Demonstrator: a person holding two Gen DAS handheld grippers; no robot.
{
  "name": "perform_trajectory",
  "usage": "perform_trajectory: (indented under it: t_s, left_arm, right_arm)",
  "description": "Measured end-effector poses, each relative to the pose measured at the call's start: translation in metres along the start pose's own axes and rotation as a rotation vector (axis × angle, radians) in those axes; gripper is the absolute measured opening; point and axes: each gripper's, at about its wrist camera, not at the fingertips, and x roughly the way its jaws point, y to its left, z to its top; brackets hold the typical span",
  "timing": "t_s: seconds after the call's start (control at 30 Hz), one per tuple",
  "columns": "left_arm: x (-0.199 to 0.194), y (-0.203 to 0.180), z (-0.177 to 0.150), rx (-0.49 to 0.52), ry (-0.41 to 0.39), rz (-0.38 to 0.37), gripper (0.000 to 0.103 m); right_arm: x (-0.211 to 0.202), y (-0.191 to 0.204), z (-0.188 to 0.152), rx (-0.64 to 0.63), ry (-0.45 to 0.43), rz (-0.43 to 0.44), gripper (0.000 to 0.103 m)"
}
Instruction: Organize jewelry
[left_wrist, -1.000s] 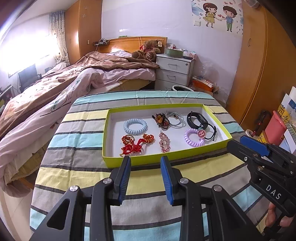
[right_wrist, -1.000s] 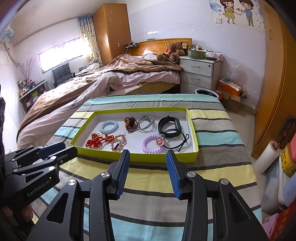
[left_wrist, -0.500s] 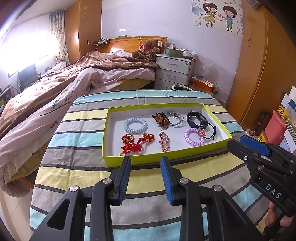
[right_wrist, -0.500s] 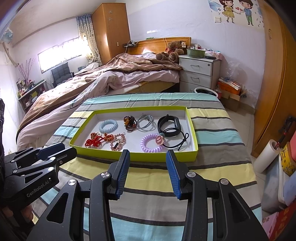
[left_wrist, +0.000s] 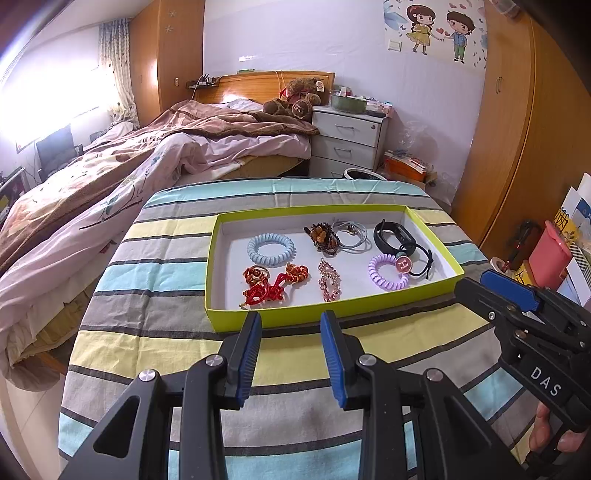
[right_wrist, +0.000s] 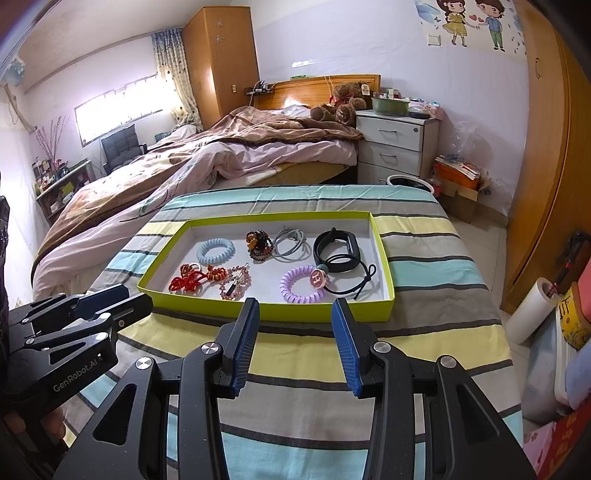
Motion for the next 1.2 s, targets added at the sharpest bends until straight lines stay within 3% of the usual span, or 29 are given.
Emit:
perform_trajectory:
  t_s: [1.2]
  left_arm:
    - [0.0005, 0.0013, -0.0018, -0.008, 0.008, -0.003, 0.033]
  right_arm:
    - [-0.0001, 0.0, -0.0005, 0.004, 0.001, -0.001, 0.042]
